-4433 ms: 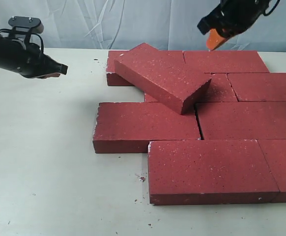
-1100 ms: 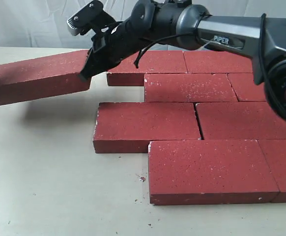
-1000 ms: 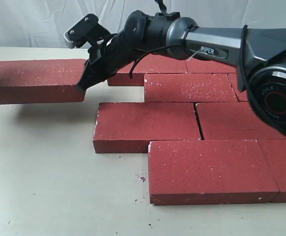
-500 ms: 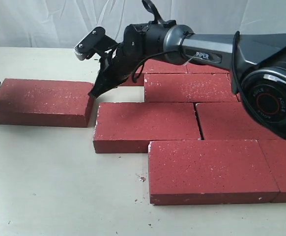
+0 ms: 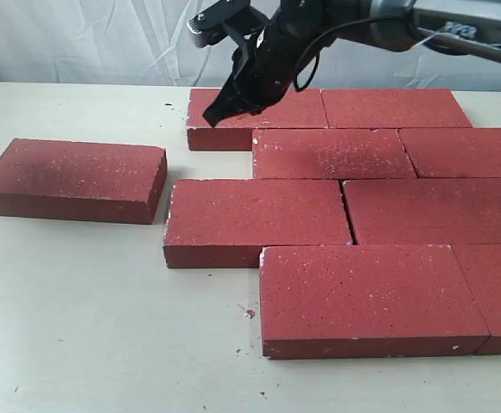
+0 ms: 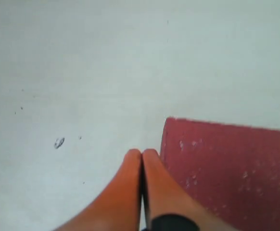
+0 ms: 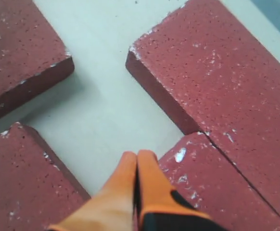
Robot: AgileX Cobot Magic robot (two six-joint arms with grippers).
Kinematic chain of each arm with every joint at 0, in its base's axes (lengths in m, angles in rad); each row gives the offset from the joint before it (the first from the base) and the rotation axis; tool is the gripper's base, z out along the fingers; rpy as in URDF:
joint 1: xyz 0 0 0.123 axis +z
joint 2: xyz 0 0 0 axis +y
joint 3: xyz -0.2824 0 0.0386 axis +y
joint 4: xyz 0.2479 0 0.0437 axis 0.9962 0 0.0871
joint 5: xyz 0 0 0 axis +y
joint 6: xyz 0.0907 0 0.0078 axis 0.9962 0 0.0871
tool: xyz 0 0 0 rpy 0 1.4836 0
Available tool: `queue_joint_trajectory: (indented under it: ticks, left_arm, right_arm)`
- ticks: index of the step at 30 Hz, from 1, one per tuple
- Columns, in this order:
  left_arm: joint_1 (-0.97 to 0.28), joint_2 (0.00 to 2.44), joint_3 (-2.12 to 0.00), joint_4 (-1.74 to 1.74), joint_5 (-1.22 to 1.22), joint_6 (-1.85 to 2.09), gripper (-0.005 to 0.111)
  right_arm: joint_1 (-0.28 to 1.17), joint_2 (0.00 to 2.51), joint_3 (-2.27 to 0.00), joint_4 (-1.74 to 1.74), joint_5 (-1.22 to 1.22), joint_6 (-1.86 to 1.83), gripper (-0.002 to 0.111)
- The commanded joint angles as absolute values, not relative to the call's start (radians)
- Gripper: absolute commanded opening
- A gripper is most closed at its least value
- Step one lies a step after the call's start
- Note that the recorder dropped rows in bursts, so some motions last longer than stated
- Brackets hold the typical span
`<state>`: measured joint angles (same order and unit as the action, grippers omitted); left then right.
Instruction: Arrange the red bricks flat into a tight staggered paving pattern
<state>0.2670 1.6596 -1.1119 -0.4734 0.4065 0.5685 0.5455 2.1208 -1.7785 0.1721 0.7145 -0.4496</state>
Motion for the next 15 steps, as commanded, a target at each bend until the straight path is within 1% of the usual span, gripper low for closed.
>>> queue_joint_trajectory:
  ticks: [1, 4, 7, 11, 15]
  left_arm:
    - [0.258, 1.545, -1.064, -0.682, 0.365, 0.616, 0.0]
    - [0.235, 1.497, -1.05, -0.727, 0.432, 0.804, 0.0]
    - [0.228, 1.472, -1.01, -0.708, 0.42, 0.859, 0.0]
    - [0.249, 1.472, -0.933, -0.628, 0.334, 0.859, 0.0]
    - [0.305, 1.479, -0.847, -0.639, 0.122, 0.859, 0.0]
  right_arm:
    - [0.557, 2.028, -1.616, 0.365, 0.619, -0.651, -0.001]
    - [0.56, 2.015, -1.563, 0.517, 0.637, -0.798, -0.001]
    - [0.56, 2.017, -1.56, 0.56, 0.717, -0.858, -0.001]
    - [0.561, 2.017, -1.56, 0.662, 0.724, -0.872, -0.001]
    - [0.57, 2.02, -1.56, 0.771, 0.739, -1.034, -0.001]
